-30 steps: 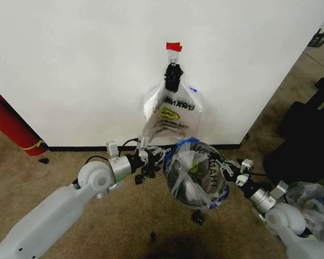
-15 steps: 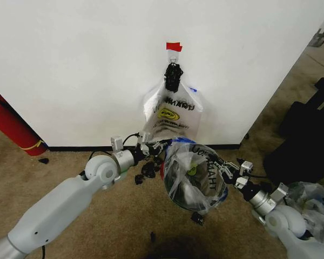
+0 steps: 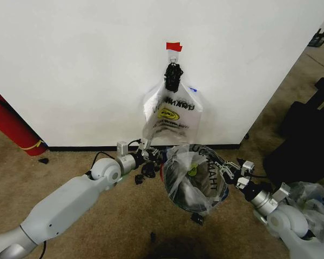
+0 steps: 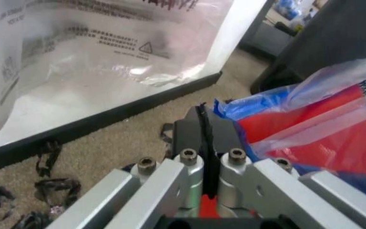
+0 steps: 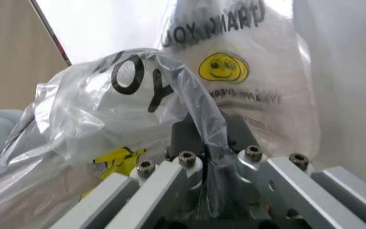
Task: Pick up the garbage bag from the wall and place it over the trash bin.
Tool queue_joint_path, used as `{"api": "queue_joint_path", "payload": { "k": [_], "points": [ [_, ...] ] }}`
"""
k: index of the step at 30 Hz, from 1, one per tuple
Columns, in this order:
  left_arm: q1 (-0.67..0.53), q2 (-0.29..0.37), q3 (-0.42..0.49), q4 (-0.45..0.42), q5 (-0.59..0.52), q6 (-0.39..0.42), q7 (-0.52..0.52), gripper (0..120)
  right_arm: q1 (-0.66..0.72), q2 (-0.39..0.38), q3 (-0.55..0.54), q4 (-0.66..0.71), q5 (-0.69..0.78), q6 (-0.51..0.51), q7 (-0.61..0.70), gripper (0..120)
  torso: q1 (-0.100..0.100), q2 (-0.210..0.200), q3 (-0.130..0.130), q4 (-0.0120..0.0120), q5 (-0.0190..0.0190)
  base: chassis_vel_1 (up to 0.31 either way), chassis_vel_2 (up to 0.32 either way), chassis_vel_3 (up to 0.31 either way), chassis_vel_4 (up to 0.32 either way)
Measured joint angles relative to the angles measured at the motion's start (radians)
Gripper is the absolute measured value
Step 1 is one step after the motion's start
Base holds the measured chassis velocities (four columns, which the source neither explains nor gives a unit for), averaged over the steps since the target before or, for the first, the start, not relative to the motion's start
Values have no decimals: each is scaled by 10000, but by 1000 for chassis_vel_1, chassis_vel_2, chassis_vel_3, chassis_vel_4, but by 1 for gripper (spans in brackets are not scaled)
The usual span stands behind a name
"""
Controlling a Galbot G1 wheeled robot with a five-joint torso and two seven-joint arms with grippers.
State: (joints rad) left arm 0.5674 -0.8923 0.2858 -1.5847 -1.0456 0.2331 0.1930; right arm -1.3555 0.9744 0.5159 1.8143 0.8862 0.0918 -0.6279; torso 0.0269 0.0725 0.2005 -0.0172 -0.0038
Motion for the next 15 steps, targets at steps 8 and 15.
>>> {"api": "queue_joint_path", "payload": {
  "k": [8,15],
  "points": [
    [388,226,-671,-890,61,97,-565,20,-39,279,-42,4,57,-112,399,1,-1,0,0,1,-1,0,0,0,0],
    [784,288,-1112,-1513,-95,75,-1585,45,-93,526,-241,190,0,-204,1188,1,-1,0,0,-1,-1,0,0,0,0]
  ]
}}
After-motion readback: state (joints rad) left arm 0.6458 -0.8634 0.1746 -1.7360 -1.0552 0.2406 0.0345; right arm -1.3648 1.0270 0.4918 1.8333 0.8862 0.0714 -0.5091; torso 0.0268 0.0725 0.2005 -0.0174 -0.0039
